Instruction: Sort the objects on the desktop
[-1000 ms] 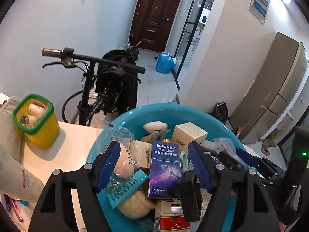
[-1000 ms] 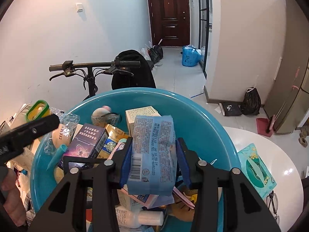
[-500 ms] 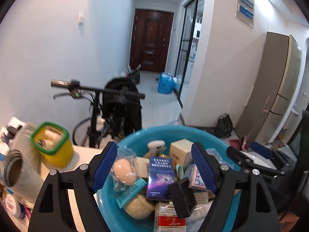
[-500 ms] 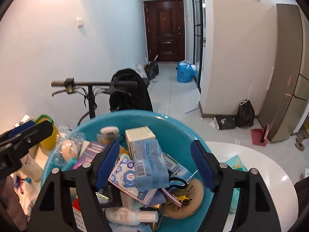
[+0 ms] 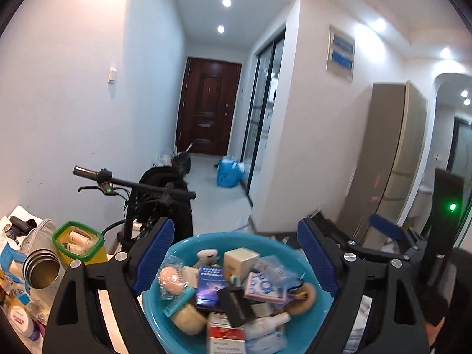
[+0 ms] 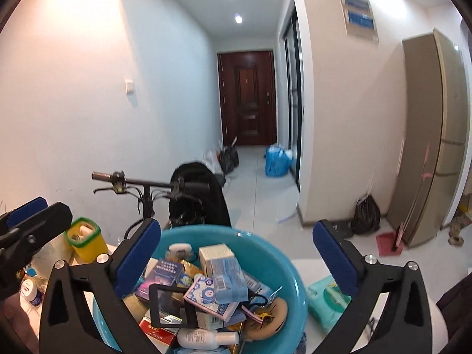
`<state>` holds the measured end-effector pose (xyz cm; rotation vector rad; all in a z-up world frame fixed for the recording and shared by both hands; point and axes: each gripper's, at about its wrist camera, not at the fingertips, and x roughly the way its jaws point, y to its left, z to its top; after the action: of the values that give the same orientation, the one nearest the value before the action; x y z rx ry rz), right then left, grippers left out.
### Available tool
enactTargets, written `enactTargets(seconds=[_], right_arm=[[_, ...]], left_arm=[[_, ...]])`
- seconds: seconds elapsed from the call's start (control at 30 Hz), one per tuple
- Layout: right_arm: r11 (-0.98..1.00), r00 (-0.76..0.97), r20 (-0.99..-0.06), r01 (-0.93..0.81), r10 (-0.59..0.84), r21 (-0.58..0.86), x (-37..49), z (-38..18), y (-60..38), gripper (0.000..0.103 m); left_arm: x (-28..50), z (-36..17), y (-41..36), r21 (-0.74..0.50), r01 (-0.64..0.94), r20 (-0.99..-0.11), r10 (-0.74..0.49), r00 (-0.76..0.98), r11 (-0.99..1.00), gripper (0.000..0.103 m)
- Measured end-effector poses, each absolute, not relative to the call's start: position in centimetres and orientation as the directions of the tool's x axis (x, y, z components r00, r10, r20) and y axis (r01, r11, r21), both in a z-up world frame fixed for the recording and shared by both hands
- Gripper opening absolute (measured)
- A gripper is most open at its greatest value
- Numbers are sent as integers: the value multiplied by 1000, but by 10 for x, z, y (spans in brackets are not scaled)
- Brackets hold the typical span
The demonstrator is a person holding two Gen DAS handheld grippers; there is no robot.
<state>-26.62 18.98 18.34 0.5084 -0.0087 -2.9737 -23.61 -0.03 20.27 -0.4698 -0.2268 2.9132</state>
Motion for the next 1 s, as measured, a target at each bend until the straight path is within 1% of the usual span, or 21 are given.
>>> enactTargets(seconds=[0.07,0.1,0.17,0.27,0.33,0.37,0.43,0.5,0.63,0.73,0.8,0.93,1.0], right_arm=[[-994,-948,-298,110,-110,15,-255,192,191,103],[-994,-954,-280,106,-105,10,-249,196,192,103],[-994,-963,-248,106,-104,8,-238,204,194,103],[-993,-972,-205,116,-116,13,-218,216,197,103],[-992,-978,-166,123,-124,15,-204,224,198,103],[-992,-982,-138,128,-129,17,-195,228,199,103],[-990,-986,-94,139,-140,17,-180,233,200,103],[-989,-988,-59,145,-145,14,-167,239,200,103],[-993,-993,-29,115,-116,20,-150,246,204,103],[-991,-992,7,125,-125,47,-140,250,209,103],[-989,-991,26,134,-133,56,-132,253,212,103],[-989,-989,70,138,-134,50,-115,257,215,103],[-988,-987,90,141,-136,54,-108,259,216,103]], left_arm=[[-223,210,-1,-168,-140,-259,180,-949,-976,90],[-217,213,1,-148,-119,-243,152,-958,-982,93],[-202,220,4,-91,-93,-182,109,-977,-991,95],[-188,228,7,-56,-106,-139,113,-984,-993,95],[-179,232,5,-72,-133,-119,141,-983,-989,96],[-176,233,5,-77,-143,-112,151,-982,-987,103],[-165,237,4,-76,-152,-81,158,-984,-985,103],[-154,241,5,-58,-129,-37,131,-991,-990,103],[-137,246,5,-29,-87,10,87,-996,-996,103],[-124,248,6,-18,-88,45,87,-995,-996,103],[-110,251,8,-5,-89,87,89,-992,-996,103],[-84,254,12,18,-63,154,65,-986,-998,103],[-75,256,13,20,-44,171,47,-984,-999,103]])
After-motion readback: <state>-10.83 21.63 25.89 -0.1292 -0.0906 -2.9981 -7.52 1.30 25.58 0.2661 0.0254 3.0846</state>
